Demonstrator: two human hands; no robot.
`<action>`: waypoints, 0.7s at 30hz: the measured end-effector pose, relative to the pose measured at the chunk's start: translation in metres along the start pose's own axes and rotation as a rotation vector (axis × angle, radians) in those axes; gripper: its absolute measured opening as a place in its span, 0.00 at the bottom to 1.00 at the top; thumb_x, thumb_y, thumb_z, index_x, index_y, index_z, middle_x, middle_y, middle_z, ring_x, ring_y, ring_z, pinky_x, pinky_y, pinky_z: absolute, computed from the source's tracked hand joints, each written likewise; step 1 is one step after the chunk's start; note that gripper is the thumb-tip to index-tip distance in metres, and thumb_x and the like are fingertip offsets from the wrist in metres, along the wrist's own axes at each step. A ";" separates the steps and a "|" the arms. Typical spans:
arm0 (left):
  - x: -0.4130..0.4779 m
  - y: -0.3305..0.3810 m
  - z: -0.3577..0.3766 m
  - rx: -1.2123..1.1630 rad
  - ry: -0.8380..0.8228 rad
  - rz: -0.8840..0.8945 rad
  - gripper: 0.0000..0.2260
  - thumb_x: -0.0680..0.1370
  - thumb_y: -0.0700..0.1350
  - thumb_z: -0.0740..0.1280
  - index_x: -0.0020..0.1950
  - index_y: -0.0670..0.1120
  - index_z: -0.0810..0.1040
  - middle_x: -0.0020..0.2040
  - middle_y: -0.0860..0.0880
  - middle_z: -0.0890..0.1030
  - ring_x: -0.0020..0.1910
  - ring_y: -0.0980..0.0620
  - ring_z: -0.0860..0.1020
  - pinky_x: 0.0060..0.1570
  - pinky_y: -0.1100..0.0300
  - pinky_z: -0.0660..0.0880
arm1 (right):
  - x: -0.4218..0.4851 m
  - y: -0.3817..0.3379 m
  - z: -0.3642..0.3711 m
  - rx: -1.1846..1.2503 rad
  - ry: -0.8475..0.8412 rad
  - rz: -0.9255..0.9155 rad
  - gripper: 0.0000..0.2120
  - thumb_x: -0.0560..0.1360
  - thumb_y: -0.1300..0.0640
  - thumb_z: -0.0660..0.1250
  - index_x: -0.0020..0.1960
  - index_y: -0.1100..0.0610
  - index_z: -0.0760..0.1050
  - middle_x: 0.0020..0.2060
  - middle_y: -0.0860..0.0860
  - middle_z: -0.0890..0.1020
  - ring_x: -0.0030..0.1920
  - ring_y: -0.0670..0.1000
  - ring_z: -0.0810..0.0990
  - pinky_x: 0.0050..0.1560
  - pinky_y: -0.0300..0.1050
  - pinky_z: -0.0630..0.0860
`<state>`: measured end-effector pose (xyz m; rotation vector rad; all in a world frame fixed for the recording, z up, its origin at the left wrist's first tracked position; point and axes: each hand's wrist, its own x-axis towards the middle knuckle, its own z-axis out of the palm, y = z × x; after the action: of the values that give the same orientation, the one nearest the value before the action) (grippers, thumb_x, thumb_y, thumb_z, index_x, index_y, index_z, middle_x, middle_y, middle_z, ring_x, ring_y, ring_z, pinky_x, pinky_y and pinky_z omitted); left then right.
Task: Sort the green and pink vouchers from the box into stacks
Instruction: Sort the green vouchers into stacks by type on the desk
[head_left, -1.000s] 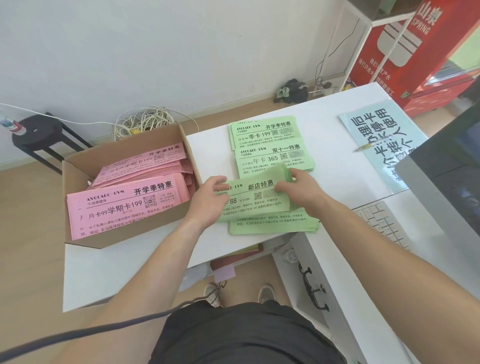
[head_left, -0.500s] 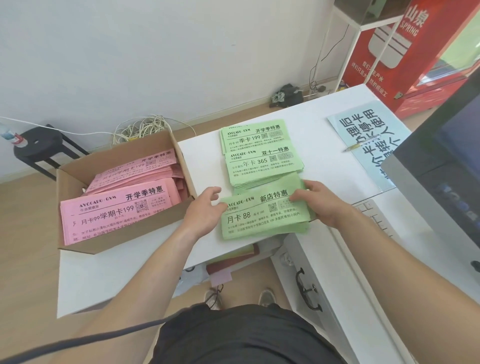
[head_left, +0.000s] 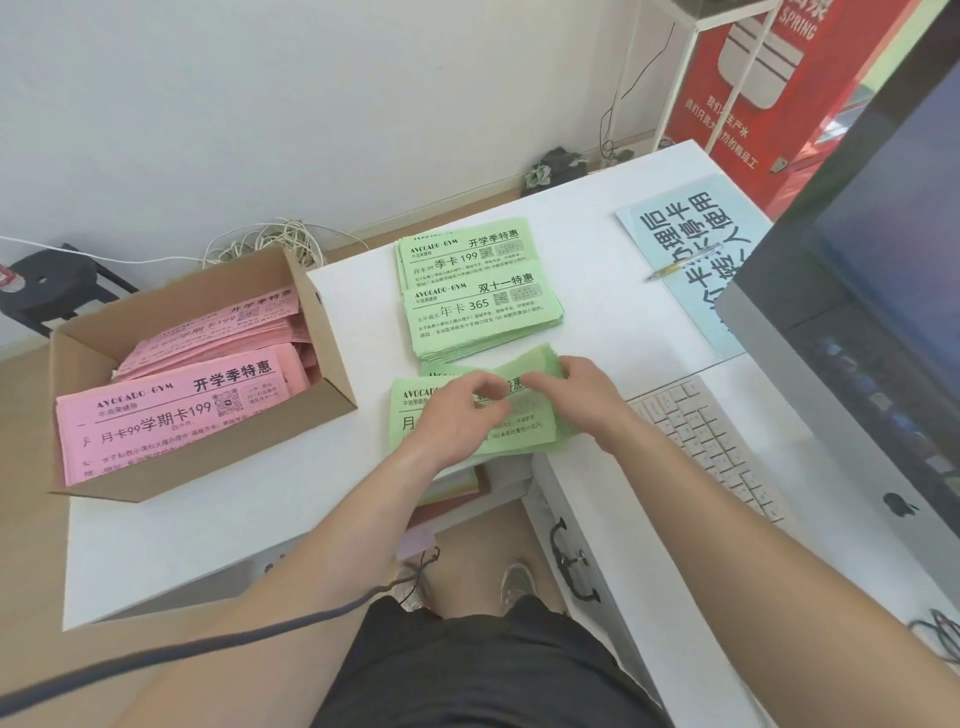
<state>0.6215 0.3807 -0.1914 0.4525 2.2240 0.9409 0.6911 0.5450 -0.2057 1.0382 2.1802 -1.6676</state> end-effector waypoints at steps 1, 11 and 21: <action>0.000 0.000 0.002 -0.034 0.005 -0.019 0.12 0.78 0.54 0.69 0.61 0.55 0.78 0.57 0.58 0.81 0.54 0.56 0.80 0.57 0.56 0.76 | -0.004 -0.003 0.000 0.075 -0.011 0.011 0.14 0.79 0.44 0.65 0.54 0.52 0.82 0.47 0.51 0.86 0.47 0.53 0.85 0.46 0.51 0.82; 0.000 0.024 -0.003 -0.103 0.069 -0.173 0.25 0.73 0.63 0.70 0.62 0.49 0.71 0.53 0.50 0.81 0.48 0.49 0.83 0.52 0.48 0.82 | -0.015 0.008 0.007 0.275 -0.141 -0.117 0.16 0.81 0.57 0.66 0.68 0.52 0.79 0.52 0.53 0.86 0.49 0.53 0.87 0.40 0.49 0.85; 0.000 0.010 -0.003 -0.304 0.092 -0.163 0.15 0.76 0.53 0.73 0.58 0.53 0.71 0.53 0.53 0.80 0.48 0.52 0.82 0.40 0.57 0.78 | -0.006 0.014 0.015 0.338 -0.098 -0.123 0.13 0.77 0.53 0.74 0.61 0.51 0.79 0.56 0.51 0.82 0.43 0.52 0.86 0.40 0.47 0.84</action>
<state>0.6197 0.3858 -0.1829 0.0894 2.1119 1.2060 0.7011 0.5307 -0.2180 0.8869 1.9802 -2.1488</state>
